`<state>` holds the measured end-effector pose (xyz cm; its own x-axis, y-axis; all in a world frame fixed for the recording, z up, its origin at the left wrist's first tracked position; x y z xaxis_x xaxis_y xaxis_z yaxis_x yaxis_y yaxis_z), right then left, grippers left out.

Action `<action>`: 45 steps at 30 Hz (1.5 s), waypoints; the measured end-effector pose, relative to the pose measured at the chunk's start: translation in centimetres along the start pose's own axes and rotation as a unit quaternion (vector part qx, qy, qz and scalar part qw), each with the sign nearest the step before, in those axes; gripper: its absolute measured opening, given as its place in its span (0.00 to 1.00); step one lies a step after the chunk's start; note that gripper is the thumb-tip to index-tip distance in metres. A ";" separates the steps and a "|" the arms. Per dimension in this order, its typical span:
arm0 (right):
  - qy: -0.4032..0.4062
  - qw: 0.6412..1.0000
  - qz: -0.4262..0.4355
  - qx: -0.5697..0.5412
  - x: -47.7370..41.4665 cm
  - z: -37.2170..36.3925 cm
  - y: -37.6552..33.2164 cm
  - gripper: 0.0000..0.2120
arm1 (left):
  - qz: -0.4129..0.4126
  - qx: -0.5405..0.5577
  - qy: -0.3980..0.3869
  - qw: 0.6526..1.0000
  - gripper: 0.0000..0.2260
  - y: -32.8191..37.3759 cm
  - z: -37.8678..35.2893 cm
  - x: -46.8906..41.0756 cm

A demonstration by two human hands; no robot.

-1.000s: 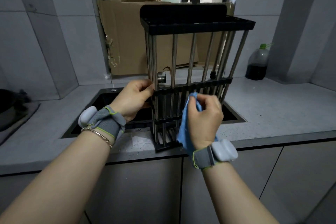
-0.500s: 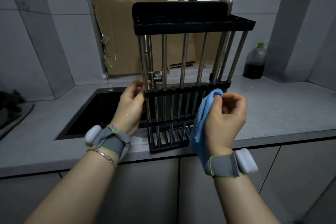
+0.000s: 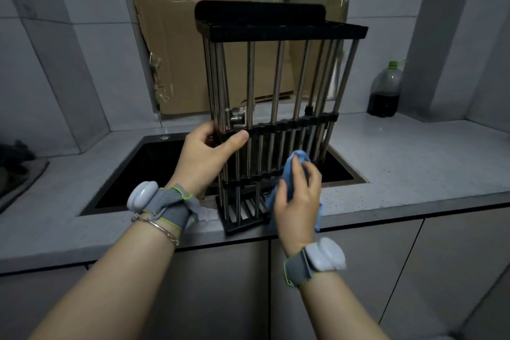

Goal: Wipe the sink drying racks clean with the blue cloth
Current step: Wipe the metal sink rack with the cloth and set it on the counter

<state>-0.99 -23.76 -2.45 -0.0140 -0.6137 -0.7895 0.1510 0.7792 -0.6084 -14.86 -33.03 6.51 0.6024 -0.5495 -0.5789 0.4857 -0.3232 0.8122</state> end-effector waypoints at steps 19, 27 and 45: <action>-0.005 0.988 0.132 0.085 -5.3 3.4 -1.5 0.18 | 0.183 0.153 0.042 0.970 0.16 -2.6 0.3 -2.5; 0.031 0.999 -0.009 -0.038 -6.5 6.5 0.5 0.15 | 0.174 0.120 0.040 0.977 0.16 -2.9 -1.1 -2.9; -0.110 0.984 0.065 0.124 -4.9 0.8 1.3 0.21 | 0.192 0.107 0.047 0.974 0.24 -5.5 -2.7 -6.9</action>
<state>0.10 -19.86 0.68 0.2315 -0.5455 -0.8055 0.3749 0.8141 -0.4435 -20.00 -25.43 5.78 0.7734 -0.5925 -0.2254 0.0764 -0.2659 0.9610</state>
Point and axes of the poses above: each hand's wrist, its own x-axis away from the middle knuckle, its own z-axis out of the back of the hand, y = z × x, the point moved 7 cm from there along -x, towards the middle knuckle, and after that the axes turned 1 degree about y, right-handed, at the moved point
